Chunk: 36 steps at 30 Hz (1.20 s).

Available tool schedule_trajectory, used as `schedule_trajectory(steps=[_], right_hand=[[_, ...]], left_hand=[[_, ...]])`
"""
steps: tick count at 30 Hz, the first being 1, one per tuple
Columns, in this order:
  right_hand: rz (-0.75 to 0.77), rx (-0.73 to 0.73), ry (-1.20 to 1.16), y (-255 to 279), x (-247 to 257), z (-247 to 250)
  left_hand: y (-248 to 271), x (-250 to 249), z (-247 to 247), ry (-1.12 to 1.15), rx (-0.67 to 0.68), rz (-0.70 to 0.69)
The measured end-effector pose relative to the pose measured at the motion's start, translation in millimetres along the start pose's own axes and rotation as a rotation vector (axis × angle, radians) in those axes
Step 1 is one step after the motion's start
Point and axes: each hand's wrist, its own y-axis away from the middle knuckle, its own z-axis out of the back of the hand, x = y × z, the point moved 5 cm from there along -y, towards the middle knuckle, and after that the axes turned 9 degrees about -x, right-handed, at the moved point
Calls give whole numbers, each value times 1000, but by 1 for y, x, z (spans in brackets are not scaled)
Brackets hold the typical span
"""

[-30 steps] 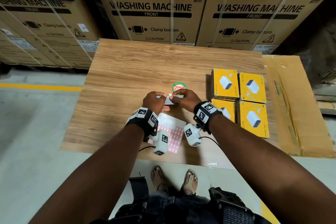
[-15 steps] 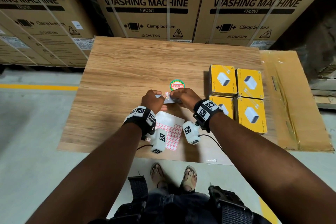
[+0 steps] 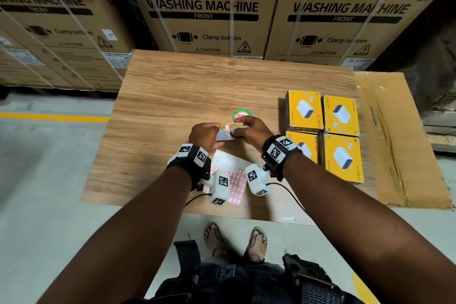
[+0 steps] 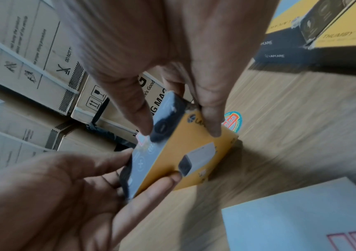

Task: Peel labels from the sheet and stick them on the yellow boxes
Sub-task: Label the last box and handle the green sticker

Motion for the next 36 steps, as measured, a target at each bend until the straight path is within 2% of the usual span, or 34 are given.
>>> schedule_trajectory(steps=[3, 6, 9, 18, 22, 27, 29, 33, 36], right_hand=[[-31, -51, -205, 10, 13, -2], [-70, -38, -333, 25, 35, -1], [-70, 11, -308, 30, 49, 2], [-146, -33, -314, 37, 71, 12], [-128, -87, -368, 40, 74, 17], [-65, 14, -383, 45, 73, 14], [-23, 28, -353, 44, 72, 14], [-35, -18, -353, 47, 75, 16], [-13, -53, -331, 50, 78, 17]], left_hand=[[1, -8, 4, 88, -88, 4], [4, -20, 3, 114, -139, -117], [14, -33, 2, 125, -157, -236], [29, -56, 1, 207, -85, -428], [29, -57, 0, 208, -41, -438], [32, -57, 2, 173, -16, -413], [34, -57, 0, 170, -2, -364], [37, -58, -2, 164, 73, -334], [39, -55, -1, 160, 58, -341]])
